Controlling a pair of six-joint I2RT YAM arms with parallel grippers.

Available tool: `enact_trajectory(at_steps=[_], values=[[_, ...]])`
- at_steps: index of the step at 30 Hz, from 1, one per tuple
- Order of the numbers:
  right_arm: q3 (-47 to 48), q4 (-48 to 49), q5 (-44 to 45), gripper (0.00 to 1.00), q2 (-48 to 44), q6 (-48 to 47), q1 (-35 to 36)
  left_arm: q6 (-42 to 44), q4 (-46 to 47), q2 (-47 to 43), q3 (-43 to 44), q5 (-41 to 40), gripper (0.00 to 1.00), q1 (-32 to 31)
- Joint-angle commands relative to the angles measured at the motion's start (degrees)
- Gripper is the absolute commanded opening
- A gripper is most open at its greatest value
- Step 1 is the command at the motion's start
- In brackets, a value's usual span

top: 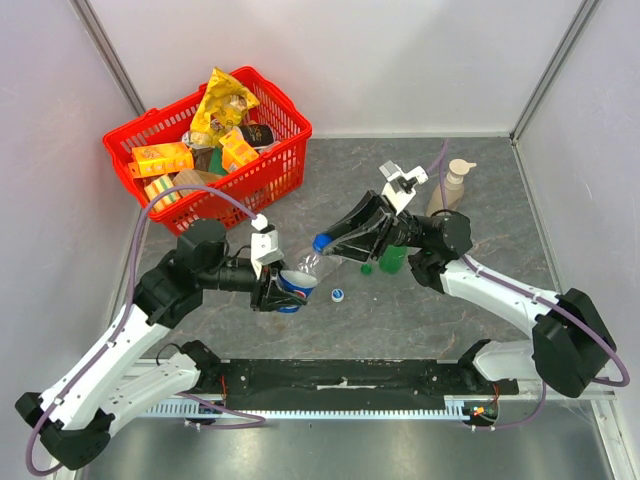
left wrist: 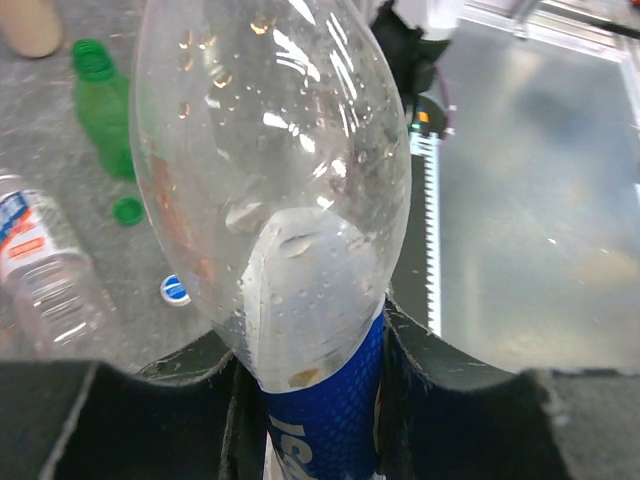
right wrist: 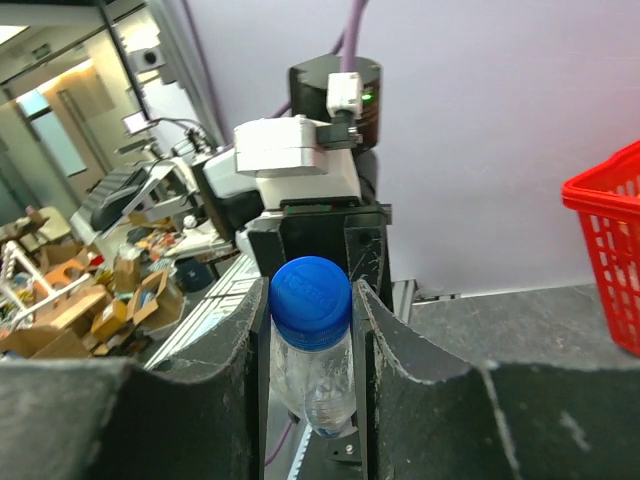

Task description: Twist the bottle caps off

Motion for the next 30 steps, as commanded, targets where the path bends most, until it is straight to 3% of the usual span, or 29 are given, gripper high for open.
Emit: enact_trajectory(at_steps=[1, 4, 9, 18, 22, 23, 26, 29, 30], values=[[1.99, 18.02, -4.95, 0.00, -0.30, 8.73, 0.33, 2.36, 3.48, 0.27, 2.36, 15.06, 0.02, -0.70], [2.43, 23.49, -6.18, 0.00, 0.23, 12.78, 0.41, 0.34, 6.03, 0.71, 2.54, 19.98, 0.02, -0.78], [2.43, 24.38, -6.80, 0.00, -1.35, 12.26, 0.94, -5.28, 14.37, 1.15, 0.52, 25.97, 0.02, -0.70], [2.34, 24.11, -7.42, 0.02, -3.64, 10.94, 1.21, -8.37, 18.96, 2.03, -0.45, 28.00, 0.02, -0.87], [1.99, 22.54, -6.54, 0.24, -4.07, 9.98, 1.12, -6.88, 16.50, 1.50, -0.28, 25.55, 0.02, -0.79], [1.73, 21.05, -6.10, 0.33, -4.42, 8.76, 1.12, -5.31, 15.45, 1.32, -0.19, 24.32, 0.02, -0.70], [0.41, 14.12, -3.29, 0.74, -6.88, 2.88, 1.12, -2.84, 12.64, 0.19, -0.27, 20.45, 0.02, -0.70], [-0.47, 6.21, 0.04, 0.98, -10.56, -3.37, 0.94, -1.34, 11.05, -1.57, -0.89, 17.98, 0.02, -0.70], [-0.56, 4.09, 1.01, 0.98, -11.45, -5.21, 1.03, -1.08, 10.78, -2.27, -1.06, 17.28, 0.02, -0.70]])
